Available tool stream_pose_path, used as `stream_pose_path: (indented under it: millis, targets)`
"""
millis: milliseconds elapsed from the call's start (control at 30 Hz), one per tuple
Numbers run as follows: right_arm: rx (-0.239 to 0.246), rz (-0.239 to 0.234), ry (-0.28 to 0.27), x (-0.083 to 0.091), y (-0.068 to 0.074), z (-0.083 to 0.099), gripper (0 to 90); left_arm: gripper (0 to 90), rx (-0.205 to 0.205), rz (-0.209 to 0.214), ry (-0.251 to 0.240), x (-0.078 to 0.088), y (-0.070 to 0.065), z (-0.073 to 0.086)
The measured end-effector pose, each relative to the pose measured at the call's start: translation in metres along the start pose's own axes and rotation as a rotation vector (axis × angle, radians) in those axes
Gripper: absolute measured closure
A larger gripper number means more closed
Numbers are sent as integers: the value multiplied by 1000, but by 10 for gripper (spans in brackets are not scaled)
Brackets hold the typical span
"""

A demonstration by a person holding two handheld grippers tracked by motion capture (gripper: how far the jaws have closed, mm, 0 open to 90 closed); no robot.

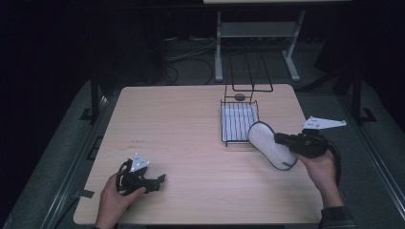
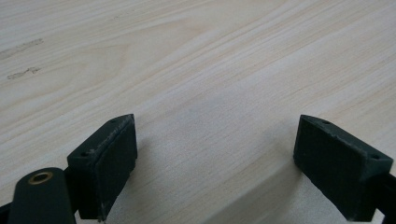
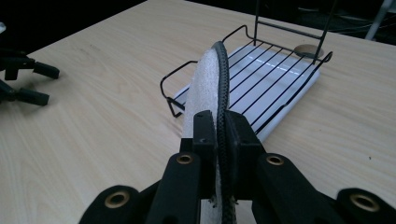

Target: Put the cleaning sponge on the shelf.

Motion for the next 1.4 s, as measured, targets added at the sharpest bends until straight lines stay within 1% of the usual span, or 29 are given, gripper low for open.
stream_pose_path:
  millis: [200, 367, 400, 633, 700, 800, 833, 867, 900, 967, 1033, 1067, 1100, 1200, 1267, 1300, 1400]
  targets:
    - [-17, 7, -22, -6, -9, -11, 835, 127, -2, 0, 0, 0, 0, 0]
    - [-24, 6, -35, -10, -14, -19, 834, 127, -5, 0, 3, 0, 0, 0]
    - [-33, 4, -38, -13, -17, -22, 834, 128, -5, 0, 3, 0, 0, 0]
    - [-32, 6, -52, -22, -21, -34, 835, 128, -3, 0, 3, 0, 0, 0]
    - [-34, 9, -55, -27, -25, -40, 835, 128, -3, 1, 3, 0, 0, 0]
    - [-35, 11, -57, -30, -27, -44, 834, 128, -3, 0, 3, 0, 0, 0]
    - [-41, 8, -62, -34, -30, -47, 835, 128, -3, 1, 3, 0, 0, 0]
    - [-41, 8, -62, -34, -30, -47, 835, 128, -3, 1, 3, 0, 0, 0]
    - [-46, 9, -60, -40, -32, -51, 835, 127, -3, 1, 3, 0, 0, 0]
    - [-48, 7, -61, -41, -33, -52, 834, 127, -3, 1, 3, 0, 0, 0]
    - [-61, 5, -68, -49, -36, -57, 835, 127, -3, 0, 3, 0, 0, 0]
    - [-61, 5, -68, -49, -36, -57, 835, 127, -3, 0, 3, 0, 0, 0]
    - [-74, 1, -73, -55, -37, -58, 835, 128, -3, 1, 3, 0, 0, 0]
    - [-83, -2, -76, -62, -40, -60, 834, 128, -3, 1, 3, 0, 0, 0]
    - [-84, -2, -73, -65, -40, -61, 834, 127, -2, 0, 2, 0, 0, 0]
    - [-87, -4, -73, -69, -40, -63, 834, 128, -2, 1, 2, 0, 0, 0]
    - [-83, -5, -85, -76, -41, -66, 834, 128, -3, 0, 2, 0, 0, 0]
Point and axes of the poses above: each handheld gripper's, and its own axes: x roughly backward along the jaws, z roughly out of its underside, y roughly to its left, the point moved 4 cm from there along -x, roughly forward along the jaws, and after that the axes turned 1 degree about x, right-handed, at the moved point
